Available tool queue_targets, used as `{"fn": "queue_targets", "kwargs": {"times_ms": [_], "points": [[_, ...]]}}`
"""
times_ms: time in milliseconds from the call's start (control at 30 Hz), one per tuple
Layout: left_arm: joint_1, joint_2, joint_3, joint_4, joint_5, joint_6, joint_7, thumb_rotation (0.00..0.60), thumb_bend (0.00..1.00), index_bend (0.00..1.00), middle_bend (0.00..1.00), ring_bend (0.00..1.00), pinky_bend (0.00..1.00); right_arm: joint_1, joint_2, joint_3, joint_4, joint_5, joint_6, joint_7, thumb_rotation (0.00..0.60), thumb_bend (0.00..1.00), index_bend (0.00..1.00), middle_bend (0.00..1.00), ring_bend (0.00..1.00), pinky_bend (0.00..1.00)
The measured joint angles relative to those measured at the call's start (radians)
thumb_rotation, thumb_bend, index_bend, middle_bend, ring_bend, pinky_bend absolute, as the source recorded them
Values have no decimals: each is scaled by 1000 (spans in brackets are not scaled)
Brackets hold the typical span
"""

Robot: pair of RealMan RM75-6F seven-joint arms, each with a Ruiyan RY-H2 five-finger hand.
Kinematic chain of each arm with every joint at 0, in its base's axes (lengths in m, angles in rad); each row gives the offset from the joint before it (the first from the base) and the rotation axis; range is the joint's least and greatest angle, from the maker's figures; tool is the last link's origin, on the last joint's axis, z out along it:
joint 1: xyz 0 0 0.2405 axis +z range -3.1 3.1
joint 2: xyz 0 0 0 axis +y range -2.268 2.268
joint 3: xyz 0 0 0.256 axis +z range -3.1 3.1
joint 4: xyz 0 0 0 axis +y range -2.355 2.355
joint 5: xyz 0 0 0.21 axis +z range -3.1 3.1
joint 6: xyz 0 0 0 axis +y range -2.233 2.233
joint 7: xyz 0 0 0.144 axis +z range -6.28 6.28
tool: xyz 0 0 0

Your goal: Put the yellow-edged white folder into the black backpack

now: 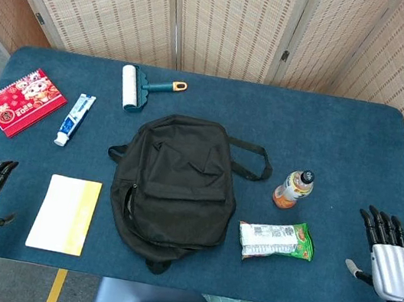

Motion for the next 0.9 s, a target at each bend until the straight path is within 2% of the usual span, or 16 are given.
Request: {"fn": "queue_targets", "kwargs": {"times_ms": [400, 900], "points": [[1, -21, 14, 38, 33, 11, -45, 600, 114, 109, 148, 120, 35, -3, 3, 8, -9, -33, 47, -7, 600, 44, 0, 63, 12, 0], [-28, -78, 97, 98, 116, -77, -80, 600, 115, 67, 128, 102, 35, -27, 4, -6, -7, -76, 99, 9, 600, 43, 0, 64, 18, 0]]}}
